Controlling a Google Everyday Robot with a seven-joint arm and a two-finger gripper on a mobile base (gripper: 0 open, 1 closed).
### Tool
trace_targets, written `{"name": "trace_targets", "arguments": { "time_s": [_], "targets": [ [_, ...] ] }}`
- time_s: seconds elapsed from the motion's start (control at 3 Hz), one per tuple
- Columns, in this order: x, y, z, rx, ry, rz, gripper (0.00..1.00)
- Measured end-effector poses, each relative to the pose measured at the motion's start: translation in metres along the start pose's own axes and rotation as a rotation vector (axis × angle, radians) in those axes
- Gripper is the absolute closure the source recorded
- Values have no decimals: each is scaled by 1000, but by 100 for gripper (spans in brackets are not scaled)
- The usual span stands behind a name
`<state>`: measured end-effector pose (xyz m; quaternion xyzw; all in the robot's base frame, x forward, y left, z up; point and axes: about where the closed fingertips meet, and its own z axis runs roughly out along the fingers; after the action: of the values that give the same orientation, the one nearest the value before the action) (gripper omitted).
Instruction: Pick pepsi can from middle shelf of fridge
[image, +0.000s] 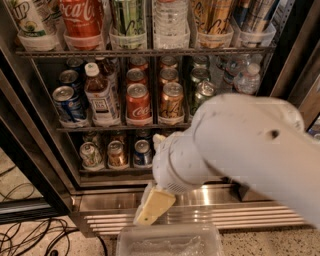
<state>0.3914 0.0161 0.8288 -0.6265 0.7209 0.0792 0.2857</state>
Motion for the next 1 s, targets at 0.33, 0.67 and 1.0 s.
{"name": "trace_targets", "arguments": {
  "time_s": [0.33,0.67,1.0],
  "targets": [
    [5,9,46,24,-36,49,0],
    [-12,0,76,90,-104,72,0],
    [-39,-21,84,194,-190,88,0]
  ]
}}
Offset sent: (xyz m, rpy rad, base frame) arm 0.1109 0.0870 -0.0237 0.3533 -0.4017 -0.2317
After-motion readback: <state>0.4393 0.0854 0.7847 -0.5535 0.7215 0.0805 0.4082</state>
